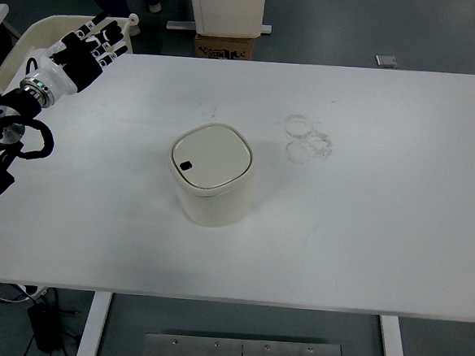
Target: Open trash bin
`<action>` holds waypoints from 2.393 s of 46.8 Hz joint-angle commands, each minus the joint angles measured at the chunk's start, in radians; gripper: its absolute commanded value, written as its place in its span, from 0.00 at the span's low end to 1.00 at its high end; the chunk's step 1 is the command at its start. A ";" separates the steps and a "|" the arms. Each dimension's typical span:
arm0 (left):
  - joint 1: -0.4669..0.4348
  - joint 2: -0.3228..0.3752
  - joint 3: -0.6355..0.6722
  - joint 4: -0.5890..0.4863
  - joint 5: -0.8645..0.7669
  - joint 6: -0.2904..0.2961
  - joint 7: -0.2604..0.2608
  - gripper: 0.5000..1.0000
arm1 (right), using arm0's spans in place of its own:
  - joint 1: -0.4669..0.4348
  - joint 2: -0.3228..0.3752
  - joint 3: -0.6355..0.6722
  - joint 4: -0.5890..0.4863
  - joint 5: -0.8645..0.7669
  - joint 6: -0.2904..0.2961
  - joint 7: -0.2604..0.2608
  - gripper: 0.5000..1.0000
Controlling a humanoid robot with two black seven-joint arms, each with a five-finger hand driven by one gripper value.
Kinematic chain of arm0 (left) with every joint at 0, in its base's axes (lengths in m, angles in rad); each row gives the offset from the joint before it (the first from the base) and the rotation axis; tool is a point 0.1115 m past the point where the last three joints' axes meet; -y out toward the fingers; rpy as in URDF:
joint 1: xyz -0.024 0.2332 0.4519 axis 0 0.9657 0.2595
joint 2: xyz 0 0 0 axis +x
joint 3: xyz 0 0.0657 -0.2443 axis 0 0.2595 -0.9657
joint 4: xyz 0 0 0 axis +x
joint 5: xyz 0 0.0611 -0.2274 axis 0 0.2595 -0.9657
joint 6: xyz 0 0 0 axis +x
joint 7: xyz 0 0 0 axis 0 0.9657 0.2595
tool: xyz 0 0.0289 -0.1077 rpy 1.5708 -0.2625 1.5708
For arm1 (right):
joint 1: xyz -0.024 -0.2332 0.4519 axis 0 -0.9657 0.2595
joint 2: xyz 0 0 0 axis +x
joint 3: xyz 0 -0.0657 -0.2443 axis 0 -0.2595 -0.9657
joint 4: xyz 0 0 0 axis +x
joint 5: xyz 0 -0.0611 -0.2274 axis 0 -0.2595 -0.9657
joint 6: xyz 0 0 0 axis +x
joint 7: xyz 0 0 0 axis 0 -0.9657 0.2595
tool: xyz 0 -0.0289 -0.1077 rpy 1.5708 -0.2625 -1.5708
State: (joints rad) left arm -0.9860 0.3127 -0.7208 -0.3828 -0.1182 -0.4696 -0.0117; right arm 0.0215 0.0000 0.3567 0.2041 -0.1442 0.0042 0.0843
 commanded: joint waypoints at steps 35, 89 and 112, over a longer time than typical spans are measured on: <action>-0.233 0.394 0.356 -0.582 0.012 0.011 0.006 1.00 | 0.000 0.000 -0.001 0.000 0.000 0.000 0.000 0.99; -0.482 0.476 0.667 -0.904 0.370 -0.035 0.125 1.00 | 0.000 0.000 0.001 0.000 0.000 0.000 0.000 0.99; -0.445 0.467 0.695 -1.048 0.402 -0.041 0.194 1.00 | 0.000 0.000 -0.001 0.000 0.000 0.000 0.000 0.99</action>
State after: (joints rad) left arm -1.4298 0.7713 -0.0276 -1.4129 0.2743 -0.5098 0.1794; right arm 0.0215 0.0000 0.3566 0.2041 -0.1442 0.0044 0.0845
